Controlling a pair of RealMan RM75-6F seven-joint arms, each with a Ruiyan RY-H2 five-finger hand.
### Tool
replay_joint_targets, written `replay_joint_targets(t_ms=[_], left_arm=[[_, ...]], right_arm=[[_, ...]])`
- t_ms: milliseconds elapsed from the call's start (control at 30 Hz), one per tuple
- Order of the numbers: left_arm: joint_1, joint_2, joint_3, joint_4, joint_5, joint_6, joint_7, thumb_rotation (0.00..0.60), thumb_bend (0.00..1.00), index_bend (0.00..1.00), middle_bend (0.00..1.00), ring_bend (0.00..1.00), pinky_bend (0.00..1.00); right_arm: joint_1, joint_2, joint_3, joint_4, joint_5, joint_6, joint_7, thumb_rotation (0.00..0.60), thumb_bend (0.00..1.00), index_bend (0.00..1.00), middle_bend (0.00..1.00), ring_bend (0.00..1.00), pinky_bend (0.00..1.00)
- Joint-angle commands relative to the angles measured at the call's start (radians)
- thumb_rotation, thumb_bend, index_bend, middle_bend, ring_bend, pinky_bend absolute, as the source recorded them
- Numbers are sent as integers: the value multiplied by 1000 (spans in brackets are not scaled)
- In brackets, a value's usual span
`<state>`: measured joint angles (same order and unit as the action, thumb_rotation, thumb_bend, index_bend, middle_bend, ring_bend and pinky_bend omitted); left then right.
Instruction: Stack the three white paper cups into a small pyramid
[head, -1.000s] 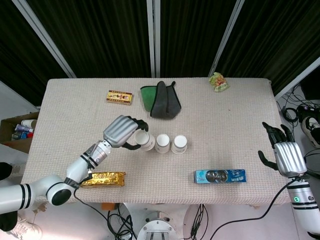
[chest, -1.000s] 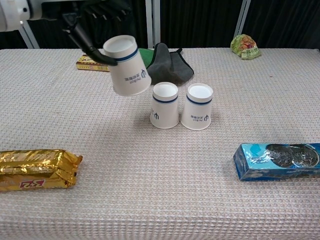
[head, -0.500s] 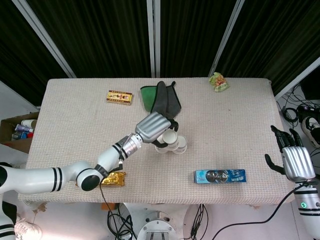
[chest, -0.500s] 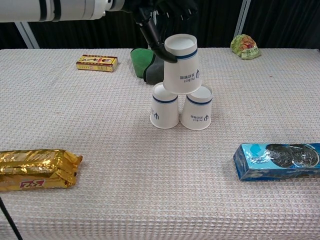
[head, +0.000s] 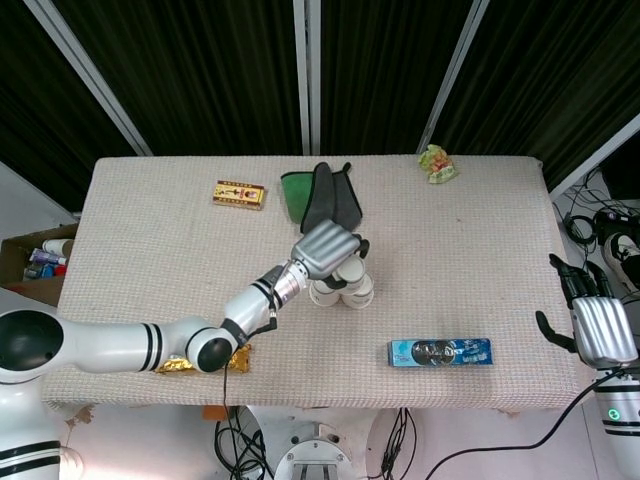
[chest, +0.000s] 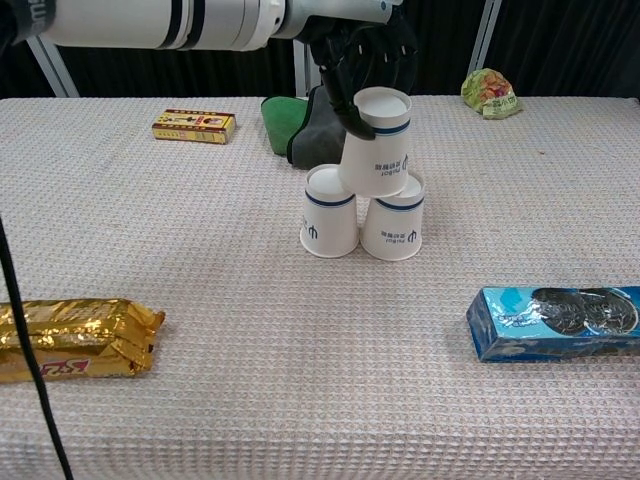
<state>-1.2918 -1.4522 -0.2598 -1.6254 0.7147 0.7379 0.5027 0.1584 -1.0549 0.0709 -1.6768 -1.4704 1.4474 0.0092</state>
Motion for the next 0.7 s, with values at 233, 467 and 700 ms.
replay_joint_targets(t_ms=[233, 467, 700], left_arm=[[-10, 34, 16, -25, -20, 20, -14, 600, 282, 481, 506, 494, 491], [-19, 48, 34, -33, -30, 12, -25, 600, 282, 478, 502, 494, 491], [-29, 54, 37, -40, -33, 3, -49, 600, 281, 475, 500, 494, 490]], right_arm=[[0, -3, 7, 3, 0, -6, 0, 600, 313, 43, 184, 138, 97], [4, -8, 13, 3, 4, -16, -6, 600, 315, 43, 184, 138, 96], [2, -11, 17, 2, 9, -17, -12, 600, 317, 43, 184, 138, 97]])
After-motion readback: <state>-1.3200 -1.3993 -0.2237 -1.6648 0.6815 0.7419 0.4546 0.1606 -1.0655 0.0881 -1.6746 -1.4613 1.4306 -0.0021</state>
